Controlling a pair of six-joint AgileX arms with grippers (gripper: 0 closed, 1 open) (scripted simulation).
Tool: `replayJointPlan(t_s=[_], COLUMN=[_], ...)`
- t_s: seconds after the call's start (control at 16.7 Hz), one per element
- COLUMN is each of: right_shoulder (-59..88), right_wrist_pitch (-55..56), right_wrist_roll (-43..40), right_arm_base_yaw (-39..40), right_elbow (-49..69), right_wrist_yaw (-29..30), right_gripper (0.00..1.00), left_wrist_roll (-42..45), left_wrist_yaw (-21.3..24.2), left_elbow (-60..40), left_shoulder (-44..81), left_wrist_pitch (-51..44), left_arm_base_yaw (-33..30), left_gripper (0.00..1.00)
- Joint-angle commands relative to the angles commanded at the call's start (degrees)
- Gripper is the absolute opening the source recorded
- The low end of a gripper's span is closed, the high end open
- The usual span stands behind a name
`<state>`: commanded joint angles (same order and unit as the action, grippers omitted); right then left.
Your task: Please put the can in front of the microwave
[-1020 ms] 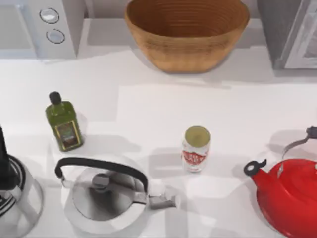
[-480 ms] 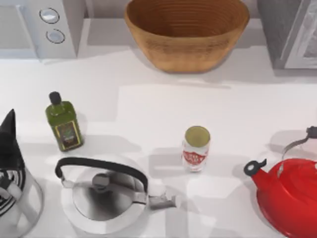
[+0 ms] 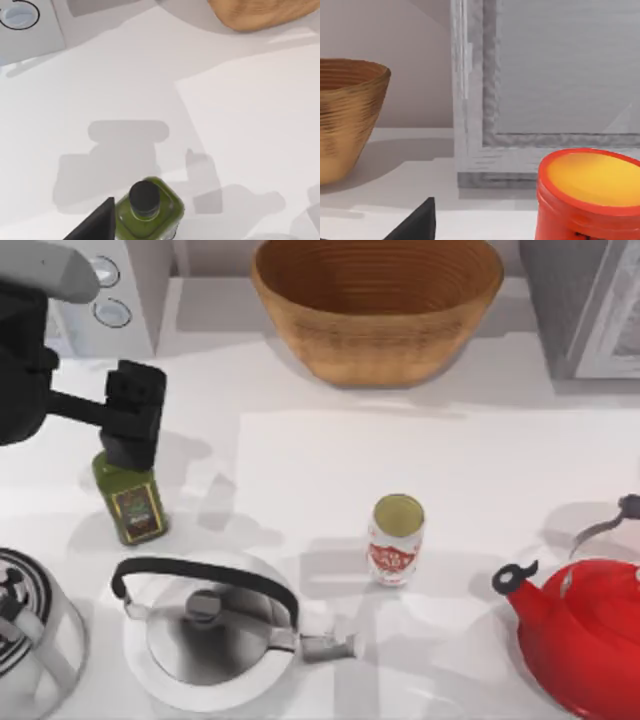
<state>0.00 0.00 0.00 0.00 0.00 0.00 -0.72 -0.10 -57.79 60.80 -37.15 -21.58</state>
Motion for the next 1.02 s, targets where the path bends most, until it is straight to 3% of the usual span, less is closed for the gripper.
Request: replayJointPlan(t_s=[0.6, 1.02], right_shoulder=[0.0, 0.0], right_wrist_pitch=[0.0, 0.0], right_wrist_roll=[0.0, 0.0], right_arm_base_yaw=[0.0, 0.0], right_elbow=[0.0, 0.0], right_wrist_yaw=[0.0, 0.0], right_gripper=[1.00, 1.00], left_wrist_roll=[-0.5, -0.7], left_wrist_yaw=[0.2, 0.3], left_elbow=[-50.6, -68.8], left_shoulder=[53.9, 73.1], left_wrist_pitch=[-33.3, -45.0], left_arm_base_yaw=[-19.5, -26.4], left_gripper=[1.00, 1.00])
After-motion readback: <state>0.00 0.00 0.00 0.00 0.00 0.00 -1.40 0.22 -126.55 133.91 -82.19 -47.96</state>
